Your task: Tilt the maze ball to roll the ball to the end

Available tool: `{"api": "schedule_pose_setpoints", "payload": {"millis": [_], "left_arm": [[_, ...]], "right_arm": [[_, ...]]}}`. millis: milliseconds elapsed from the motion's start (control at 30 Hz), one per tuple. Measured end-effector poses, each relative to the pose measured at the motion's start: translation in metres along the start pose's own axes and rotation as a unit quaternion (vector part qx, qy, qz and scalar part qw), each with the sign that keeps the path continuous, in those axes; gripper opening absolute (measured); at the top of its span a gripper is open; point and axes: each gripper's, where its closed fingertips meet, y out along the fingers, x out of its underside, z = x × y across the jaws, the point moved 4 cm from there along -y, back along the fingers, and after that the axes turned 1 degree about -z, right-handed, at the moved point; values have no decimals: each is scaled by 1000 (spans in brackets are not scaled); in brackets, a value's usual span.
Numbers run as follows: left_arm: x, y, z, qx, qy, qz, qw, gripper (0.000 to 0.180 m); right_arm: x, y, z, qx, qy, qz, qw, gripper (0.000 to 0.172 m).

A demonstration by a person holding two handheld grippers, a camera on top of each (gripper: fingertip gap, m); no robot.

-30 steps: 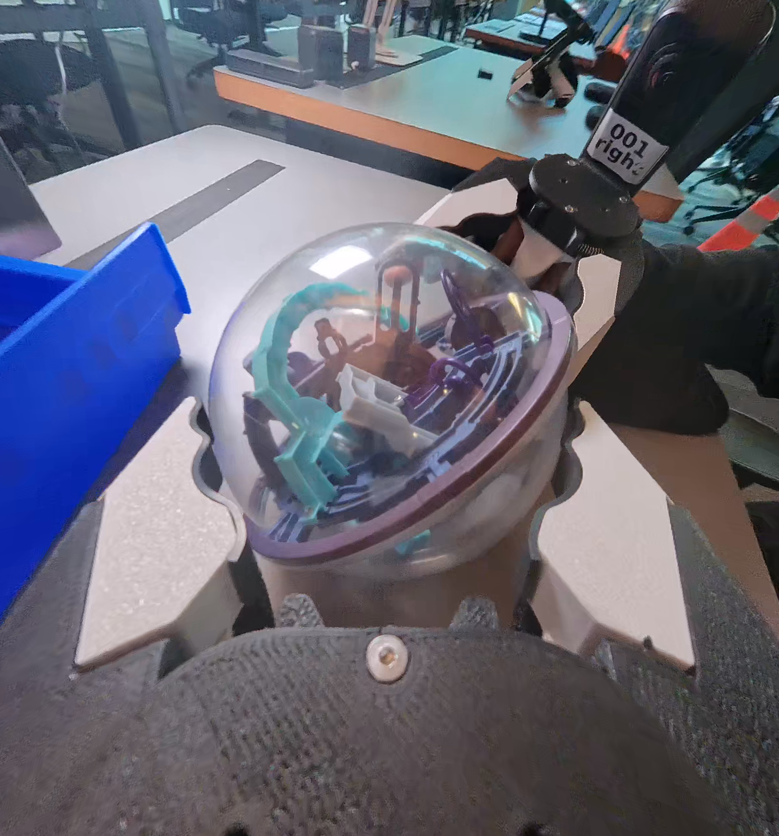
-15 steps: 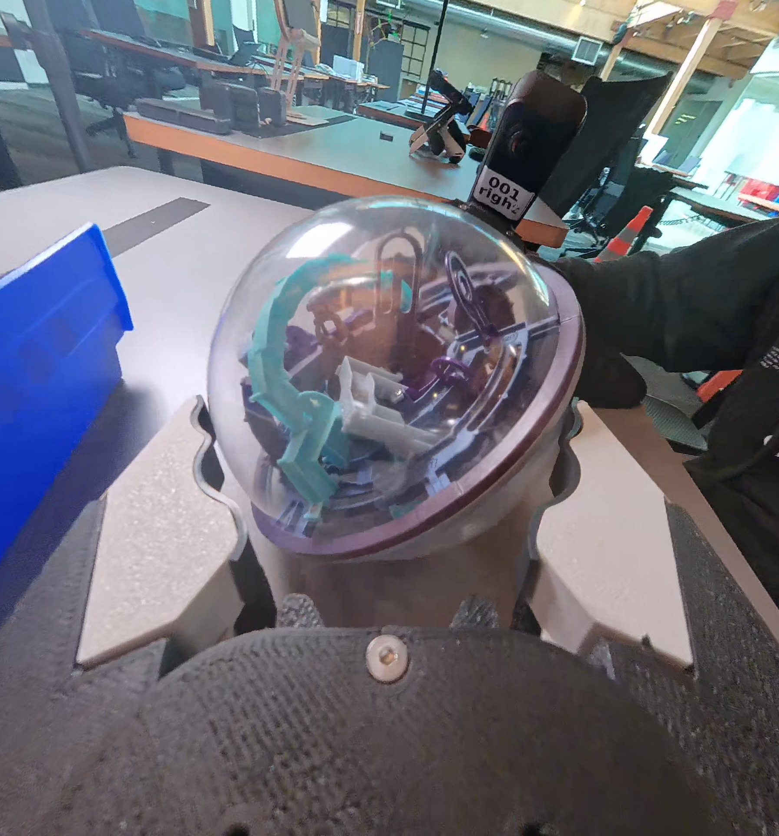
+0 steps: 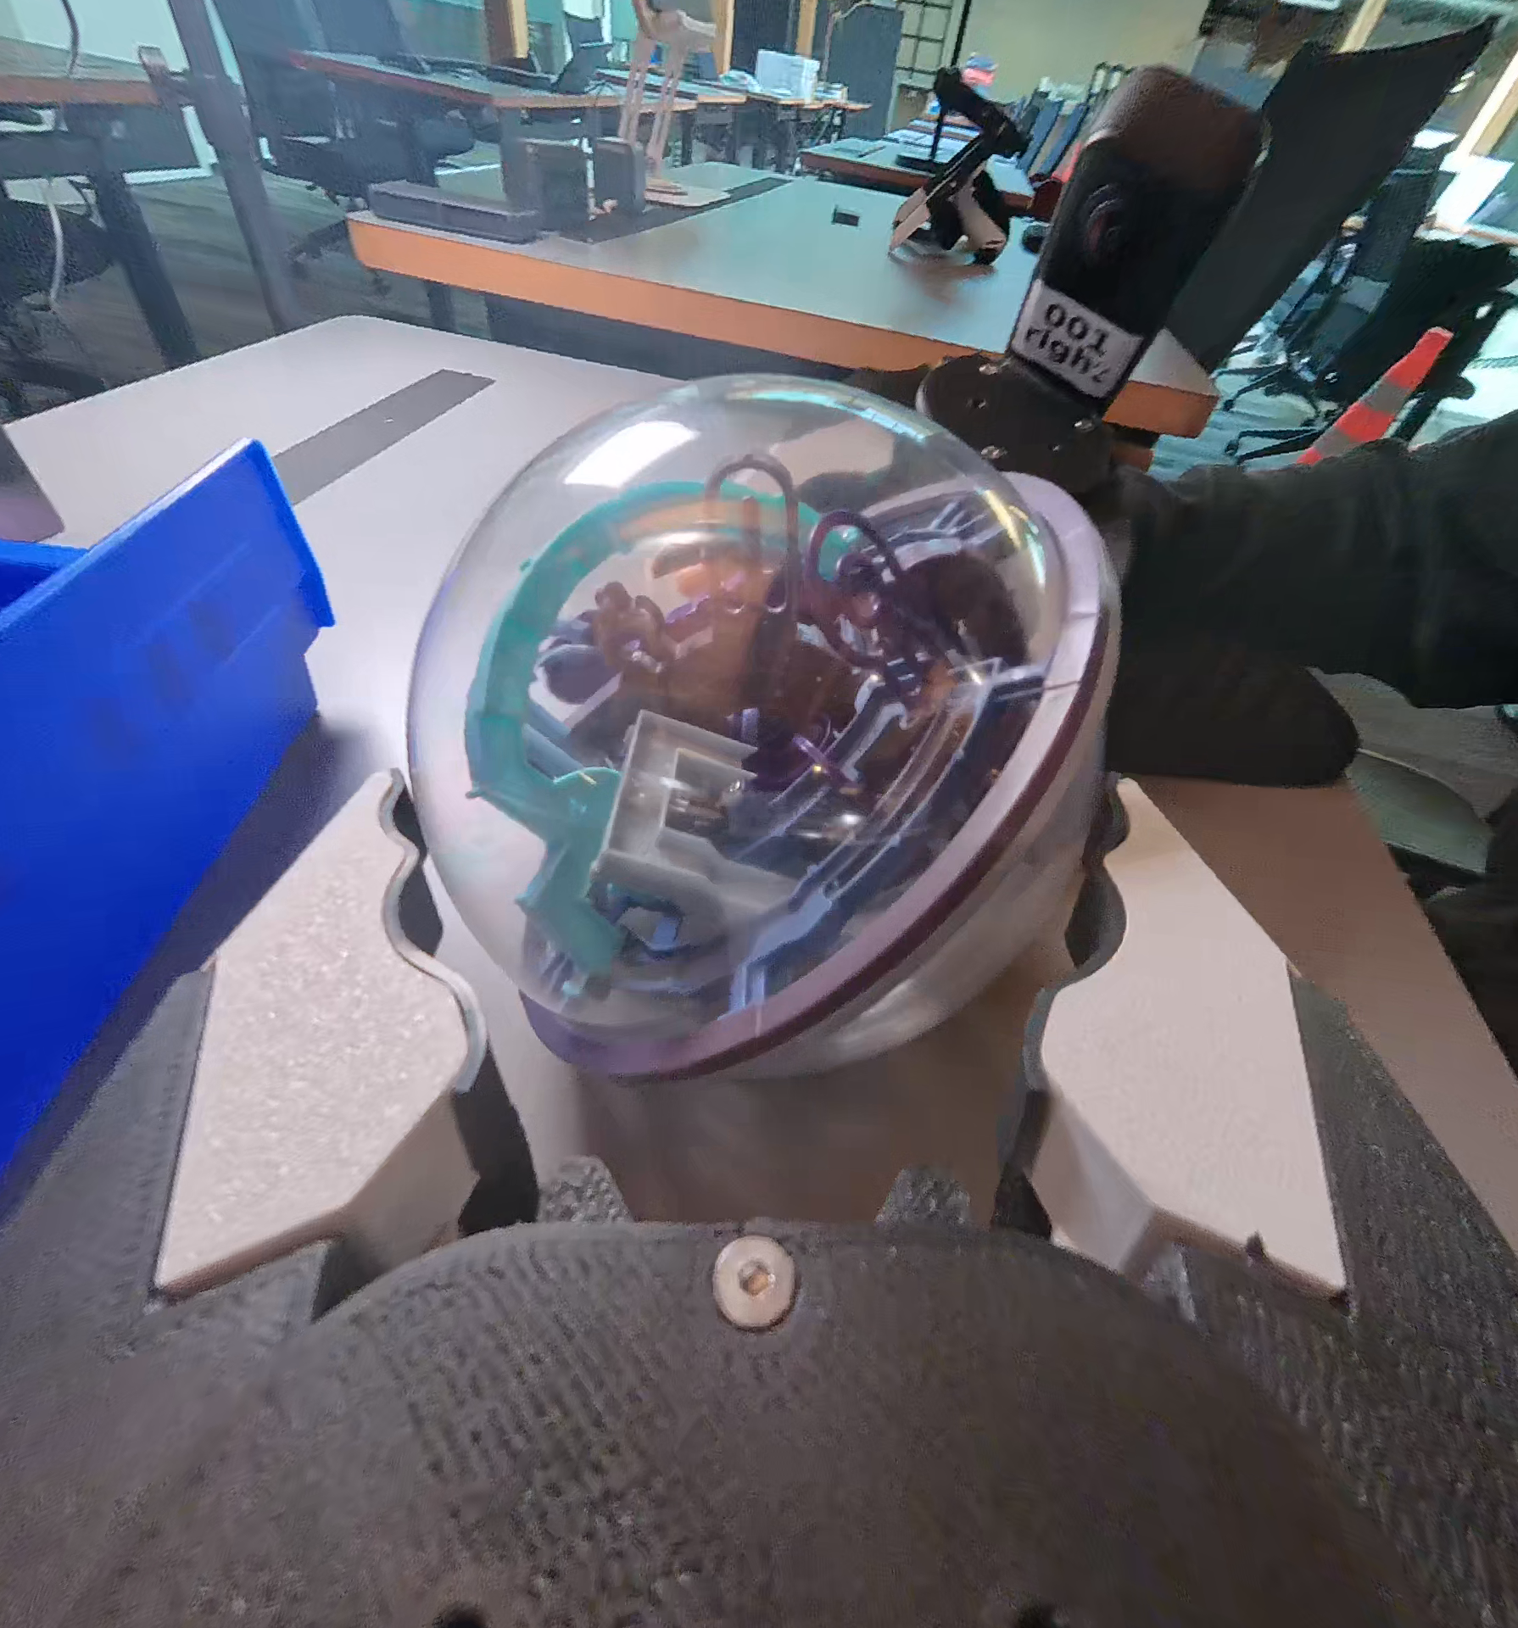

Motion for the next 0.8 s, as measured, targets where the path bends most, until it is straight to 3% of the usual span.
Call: {"api": "schedule_pose_setpoints", "payload": {"millis": [300, 800], "left_arm": [[2, 4, -1, 21, -31, 9, 999, 147], [-5, 6, 6, -14, 35, 7, 999, 147]], "right_arm": [[-2, -2, -4, 12, 13, 5, 1000, 127], [9, 1, -4, 9, -1, -14, 1000, 127]]}}
